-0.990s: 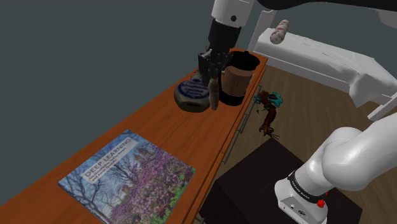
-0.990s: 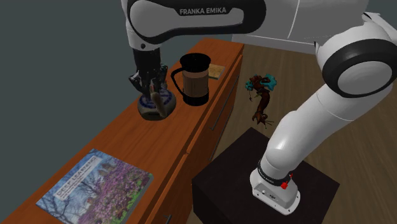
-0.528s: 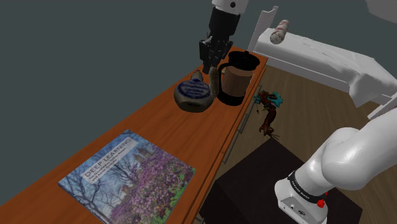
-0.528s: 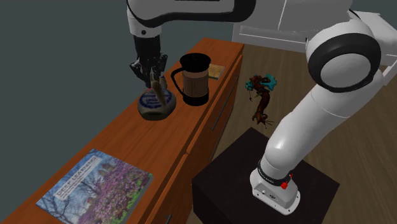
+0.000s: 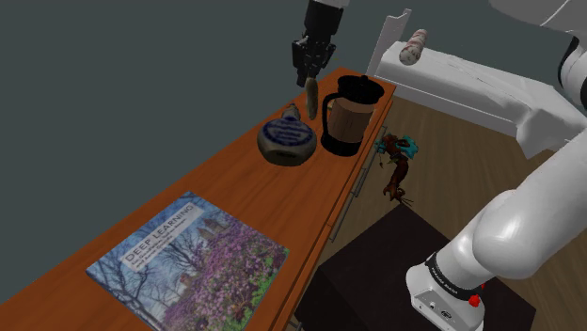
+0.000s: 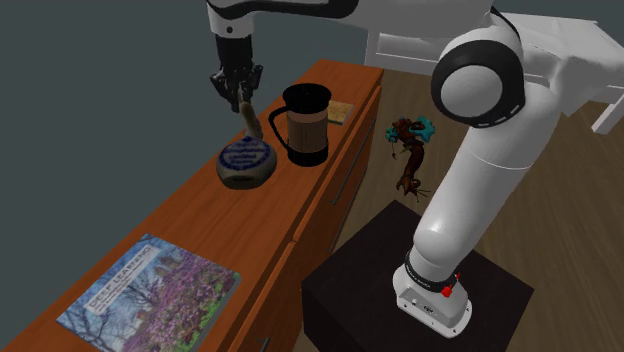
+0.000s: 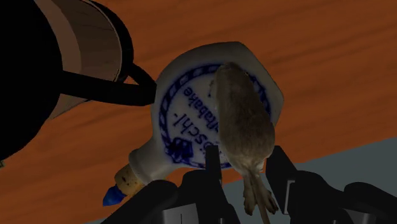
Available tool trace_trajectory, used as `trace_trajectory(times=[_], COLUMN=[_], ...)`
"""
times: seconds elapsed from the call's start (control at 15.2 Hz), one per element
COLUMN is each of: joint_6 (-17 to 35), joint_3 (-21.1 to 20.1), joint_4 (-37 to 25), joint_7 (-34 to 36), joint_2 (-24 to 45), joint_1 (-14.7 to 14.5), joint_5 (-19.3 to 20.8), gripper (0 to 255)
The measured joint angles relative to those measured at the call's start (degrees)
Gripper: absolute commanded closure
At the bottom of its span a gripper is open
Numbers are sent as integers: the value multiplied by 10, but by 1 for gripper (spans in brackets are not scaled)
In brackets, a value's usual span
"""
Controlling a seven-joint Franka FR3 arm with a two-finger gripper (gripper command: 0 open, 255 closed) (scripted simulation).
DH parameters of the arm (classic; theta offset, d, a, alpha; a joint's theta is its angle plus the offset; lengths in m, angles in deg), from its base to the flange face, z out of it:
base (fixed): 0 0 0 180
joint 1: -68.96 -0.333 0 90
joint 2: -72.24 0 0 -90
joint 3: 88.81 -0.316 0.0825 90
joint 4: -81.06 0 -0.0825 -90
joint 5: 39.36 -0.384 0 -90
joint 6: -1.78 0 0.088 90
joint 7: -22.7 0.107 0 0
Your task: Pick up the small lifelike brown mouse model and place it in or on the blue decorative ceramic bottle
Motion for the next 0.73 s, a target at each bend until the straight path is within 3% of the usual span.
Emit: trace_trajectory(times=[0.26,0.73], joint_6=[1,52], joint_3=[12,13], joint_4=[-28,28], joint_7=[-25,-31], joint_2=[32,27], joint_1=[12,13], joint_5=[7,5], gripper=[255,255])
